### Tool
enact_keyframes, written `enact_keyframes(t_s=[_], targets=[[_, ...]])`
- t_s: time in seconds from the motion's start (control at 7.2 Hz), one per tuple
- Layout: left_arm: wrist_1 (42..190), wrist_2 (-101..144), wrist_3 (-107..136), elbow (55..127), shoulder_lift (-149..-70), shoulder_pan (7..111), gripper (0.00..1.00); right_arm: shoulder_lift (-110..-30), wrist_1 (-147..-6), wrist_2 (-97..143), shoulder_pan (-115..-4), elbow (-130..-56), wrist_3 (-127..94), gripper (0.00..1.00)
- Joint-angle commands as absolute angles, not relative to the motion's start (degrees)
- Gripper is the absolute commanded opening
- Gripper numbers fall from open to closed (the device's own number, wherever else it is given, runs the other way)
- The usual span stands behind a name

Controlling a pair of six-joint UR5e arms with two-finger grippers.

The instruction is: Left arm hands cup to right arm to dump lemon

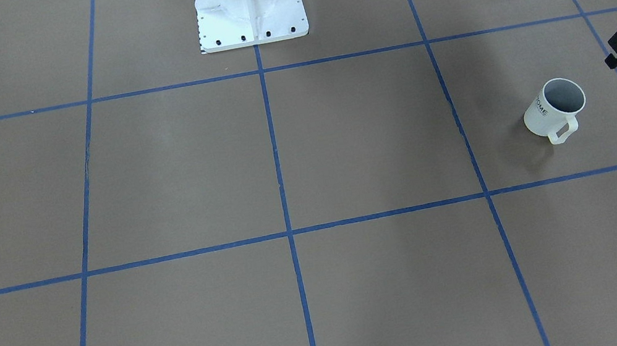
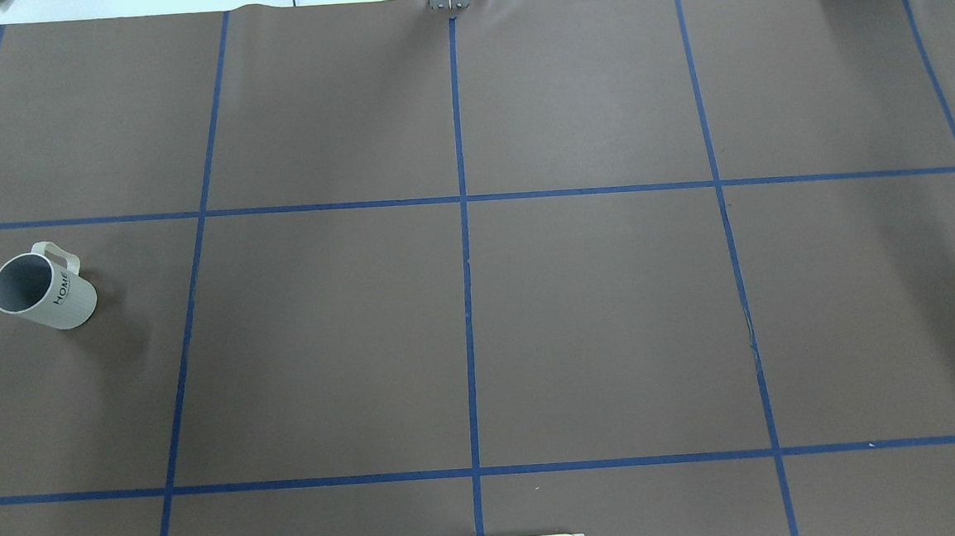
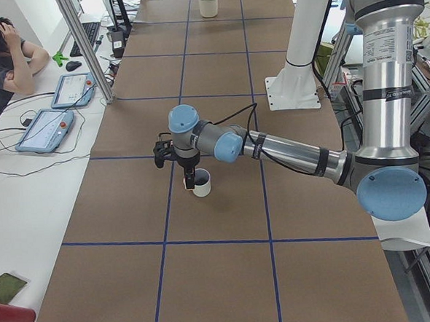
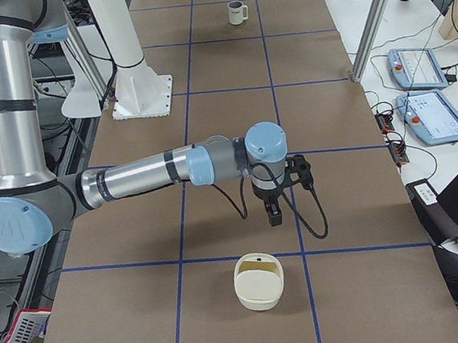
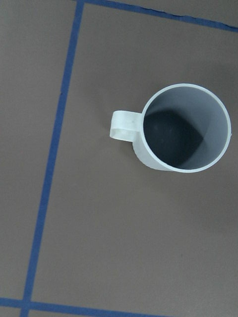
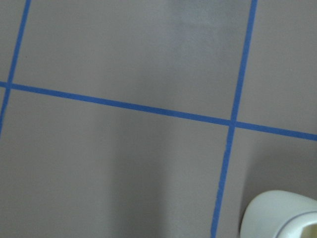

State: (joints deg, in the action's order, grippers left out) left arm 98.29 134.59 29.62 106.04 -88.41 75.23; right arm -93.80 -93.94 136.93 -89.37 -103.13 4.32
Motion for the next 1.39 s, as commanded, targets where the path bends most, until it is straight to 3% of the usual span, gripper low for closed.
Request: enact_keyframes(t_s=[0.0,0.42,1.25], targets=[[98.35,134.65,22.63,101.71,-88.68,81.7,1.0,-98.07,-93.26,135.26,-91.49,-102.57,4.93,1.0],[99.05,134.39,15.2,96.69,-88.51,84.73,1.0,-99.22,-84.92,136.14,-92.64,-101.34,4.66,1.0],[100.64,132.19,14.59,95.71,-87.89,84.12,1.0,-100.81,-85.61,137.29,-92.9,-101.69,4.66,1.0]])
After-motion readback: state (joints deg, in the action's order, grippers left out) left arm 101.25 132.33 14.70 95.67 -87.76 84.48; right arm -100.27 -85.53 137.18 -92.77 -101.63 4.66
